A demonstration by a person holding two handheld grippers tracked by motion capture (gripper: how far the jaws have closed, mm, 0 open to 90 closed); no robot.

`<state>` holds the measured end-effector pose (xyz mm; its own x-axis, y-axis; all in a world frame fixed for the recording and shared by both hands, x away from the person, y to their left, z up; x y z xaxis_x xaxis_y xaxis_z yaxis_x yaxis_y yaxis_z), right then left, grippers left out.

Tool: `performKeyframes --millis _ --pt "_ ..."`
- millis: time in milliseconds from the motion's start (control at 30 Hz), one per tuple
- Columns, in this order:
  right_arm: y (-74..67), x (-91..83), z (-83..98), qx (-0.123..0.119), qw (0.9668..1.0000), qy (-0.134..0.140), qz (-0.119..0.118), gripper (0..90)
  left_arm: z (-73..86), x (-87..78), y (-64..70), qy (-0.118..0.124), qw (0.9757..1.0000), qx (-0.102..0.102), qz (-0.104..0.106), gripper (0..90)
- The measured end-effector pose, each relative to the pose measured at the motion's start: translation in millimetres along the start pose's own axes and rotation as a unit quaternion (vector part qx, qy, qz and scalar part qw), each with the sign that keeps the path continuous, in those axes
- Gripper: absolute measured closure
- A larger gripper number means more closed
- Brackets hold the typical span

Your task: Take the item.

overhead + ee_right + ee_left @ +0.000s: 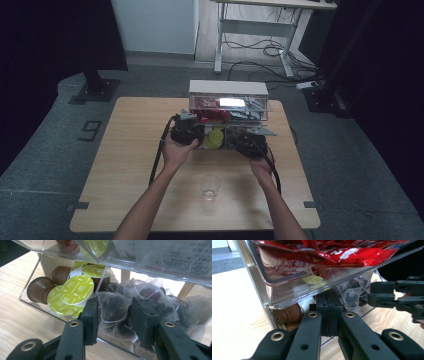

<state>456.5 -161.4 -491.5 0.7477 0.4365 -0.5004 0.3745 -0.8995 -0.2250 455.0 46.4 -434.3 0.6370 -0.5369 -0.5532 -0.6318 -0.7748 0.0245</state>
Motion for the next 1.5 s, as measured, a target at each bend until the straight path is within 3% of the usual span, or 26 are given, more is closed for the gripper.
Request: performKeyframes --millis 600,767,933,1267,1300,1367,1500 --pt "0.2 22.2 2.0 0.001 0.9997 -0.012 0.022 63.4 0.2 0.9 -0.2 -0.002 1.0000 0.003 0.000 89.7" --pt "3.4 24.4 2.5 0.004 0.9996 -0.014 0.023 75.7 0.1 -0.5 -1.0 -0.002 1.0000 0.004 -0.001 89.6" --pt "4.6 22.1 1.9 0.011 0.9998 -0.016 0.010 88.7 0.8 -0.7 -1.7 0.000 1.0000 0.001 -0.001 89.7" --pt "0.9 9.7 -5.5 0.005 0.9999 0.001 -0.010 88.8 0.8 -0.7 -1.5 -0.002 1.0000 0.002 -0.003 89.5" --pt "1.0 9.5 -5.9 0.005 1.0000 0.000 -0.007 86.4 0.8 -0.8 -1.4 -0.002 1.0000 0.003 -0.003 89.5" --pt "1.6 10.9 -6.8 0.013 0.9999 0.002 -0.010 73.2 0.7 -0.9 -1.3 -0.002 1.0000 0.002 -0.003 89.5" --pt "3.4 18.5 -5.0 0.011 0.9999 -0.005 0.004 64.7 0.4 -0.6 -0.8 -0.001 1.0000 0.002 -0.002 89.4"
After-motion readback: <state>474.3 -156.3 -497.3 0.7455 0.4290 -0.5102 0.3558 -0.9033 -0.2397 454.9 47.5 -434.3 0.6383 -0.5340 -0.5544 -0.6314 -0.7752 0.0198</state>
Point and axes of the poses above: each handheld gripper's, and its own axes: x roughly forward along the jaws, z roughly out of its underside, y roughly to its right, the point moved 5 cm from there along x, roughly forward along the jaws, and after that the axes turned 8 degrees about x, right-handed, at the moved point
